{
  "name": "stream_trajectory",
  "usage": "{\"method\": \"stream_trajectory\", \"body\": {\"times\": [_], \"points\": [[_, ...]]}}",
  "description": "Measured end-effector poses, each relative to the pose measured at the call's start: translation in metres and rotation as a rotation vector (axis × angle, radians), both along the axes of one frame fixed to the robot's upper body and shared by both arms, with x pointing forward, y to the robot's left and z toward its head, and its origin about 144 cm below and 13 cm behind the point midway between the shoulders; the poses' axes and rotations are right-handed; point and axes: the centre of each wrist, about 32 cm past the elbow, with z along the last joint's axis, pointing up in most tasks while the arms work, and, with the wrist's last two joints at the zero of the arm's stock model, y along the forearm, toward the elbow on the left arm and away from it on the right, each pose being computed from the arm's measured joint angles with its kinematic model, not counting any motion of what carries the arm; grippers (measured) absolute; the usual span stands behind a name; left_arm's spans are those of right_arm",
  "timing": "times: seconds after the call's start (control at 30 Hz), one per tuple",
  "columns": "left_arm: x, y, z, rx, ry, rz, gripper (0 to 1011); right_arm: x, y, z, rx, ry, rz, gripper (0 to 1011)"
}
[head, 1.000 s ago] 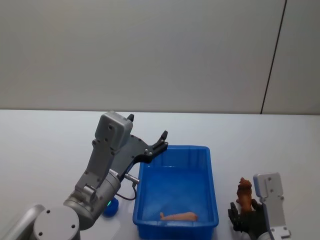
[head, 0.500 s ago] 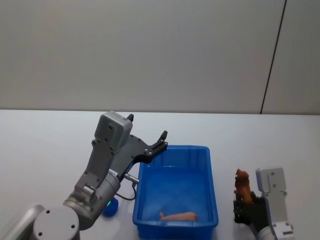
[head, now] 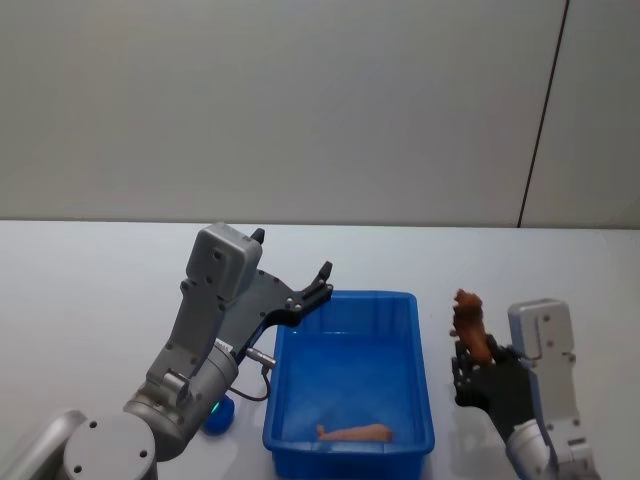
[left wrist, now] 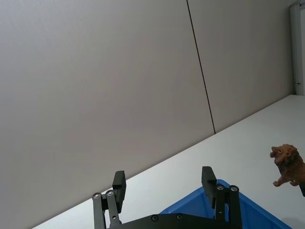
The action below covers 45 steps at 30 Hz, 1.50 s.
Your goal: Pick up the two dolls from the table and place them into the box.
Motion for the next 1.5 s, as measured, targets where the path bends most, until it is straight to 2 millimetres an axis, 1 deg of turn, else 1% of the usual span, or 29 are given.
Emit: {"method": "stream_trajectory", "body": {"times": [0.3, 0.5, 0.6, 0.63, 0.67, 0.73, 0.77, 0.8, 0.83, 0.93, 1.1, 1.17, 1.2, 1.33, 1.5], "points": [[0.000, 0.000, 0.000, 0.000, 0.000, 0.000, 1000, 0.007, 0.005, 0.013, 0.016, -0.063, 0.124, 332], [0.000, 0.000, 0.000, 0.000, 0.000, 0.000, 1000, 0.013, 0.012, 0.017, 0.021, -0.076, 0.201, 331], [0.000, 0.000, 0.000, 0.000, 0.000, 0.000, 1000, 0.018, 0.016, 0.018, 0.023, -0.076, 0.247, 358], [0.000, 0.000, 0.000, 0.000, 0.000, 0.000, 1000, 0.020, 0.019, 0.019, 0.023, -0.076, 0.271, 409], [0.000, 0.000, 0.000, 0.000, 0.000, 0.000, 1000, 0.022, 0.021, 0.020, 0.024, -0.077, 0.283, 409], [0.000, 0.000, 0.000, 0.000, 0.000, 0.000, 1000, 0.024, 0.024, 0.020, 0.024, -0.074, 0.304, 466], [0.000, 0.000, 0.000, 0.000, 0.000, 0.000, 1000, 0.025, 0.025, 0.020, 0.023, -0.073, 0.314, 524], [0.000, 0.000, 0.000, 0.000, 0.000, 0.000, 1000, 0.028, 0.028, 0.020, 0.023, -0.071, 0.333, 545], [0.000, 0.000, 0.000, 0.000, 0.000, 0.000, 1000, 0.030, 0.031, 0.021, 0.022, -0.070, 0.351, 603], [0.000, 0.000, 0.000, 0.000, 0.000, 0.000, 1000, 0.033, 0.034, 0.022, 0.019, -0.069, 0.370, 664], [0.000, 0.000, 0.000, 0.000, 0.000, 0.000, 1000, 0.036, 0.038, 0.023, 0.012, -0.072, 0.377, 832], [0.000, 0.000, 0.000, 0.000, 0.000, 0.000, 1001, 0.036, 0.038, 0.023, 0.009, -0.074, 0.372, 868], [0.000, 0.000, 0.000, 0.000, 0.000, 0.000, 1000, 0.036, 0.039, 0.023, 0.004, -0.076, 0.364, 919], [0.000, 0.000, 0.000, 0.000, 0.000, 0.000, 1001, 0.035, 0.038, 0.025, -0.005, -0.087, 0.337, 994], [0.000, 0.000, 0.000, 0.000, 0.000, 0.000, 1000, 0.031, 0.035, 0.026, -0.018, -0.101, 0.284, 1001]]}}
